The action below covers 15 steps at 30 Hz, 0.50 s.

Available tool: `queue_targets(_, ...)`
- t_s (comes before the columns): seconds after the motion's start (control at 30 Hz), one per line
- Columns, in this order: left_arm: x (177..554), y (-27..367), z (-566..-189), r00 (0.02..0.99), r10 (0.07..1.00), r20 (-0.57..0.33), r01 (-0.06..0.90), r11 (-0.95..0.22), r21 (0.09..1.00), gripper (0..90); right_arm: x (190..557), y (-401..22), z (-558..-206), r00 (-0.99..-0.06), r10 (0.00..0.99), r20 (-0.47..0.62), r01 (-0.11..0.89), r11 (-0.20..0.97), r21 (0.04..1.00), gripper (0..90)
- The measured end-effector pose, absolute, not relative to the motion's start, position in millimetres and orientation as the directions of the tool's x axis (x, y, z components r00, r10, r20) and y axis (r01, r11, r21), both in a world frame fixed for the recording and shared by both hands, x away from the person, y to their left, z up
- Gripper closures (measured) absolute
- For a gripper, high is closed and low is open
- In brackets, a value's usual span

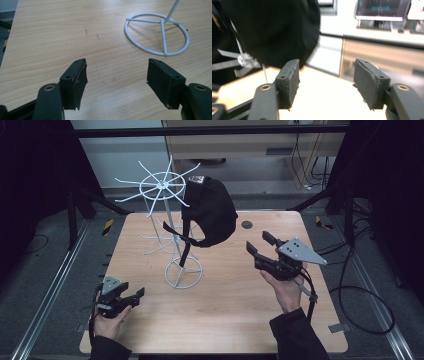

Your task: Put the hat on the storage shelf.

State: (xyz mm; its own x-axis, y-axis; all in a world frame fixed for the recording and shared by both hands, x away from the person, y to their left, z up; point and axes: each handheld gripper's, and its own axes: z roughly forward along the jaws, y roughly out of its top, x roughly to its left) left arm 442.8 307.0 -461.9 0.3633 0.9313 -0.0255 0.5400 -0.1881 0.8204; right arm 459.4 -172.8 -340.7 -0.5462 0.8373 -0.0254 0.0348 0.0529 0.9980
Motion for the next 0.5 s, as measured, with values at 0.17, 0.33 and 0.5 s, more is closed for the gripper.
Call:
queue_targets(0.17, 443, 307, -462, 0.368, 0.929, -0.022, 0.538, -0.194, 0.820, 30.3, 454, -192, -374, -0.521, 0.853, -0.007, 0.150, 0.100, 0.984, 30.2)
queue_targets(0.33, 443, 307, -463, 0.369, 0.929, -0.024, 0.538, -0.193, 0.820, 28.5, 454, -211, -413, -0.507, 0.862, 0.033, 0.263, 0.118, 0.958, 24.0)
queue_targets(0.5, 444, 307, -464, 0.373, 0.927, -0.024, 0.540, -0.196, 0.819, 27.2, 453, -226, -444, -0.479, 0.877, 0.052, 0.355, 0.139, 0.924, 20.8)
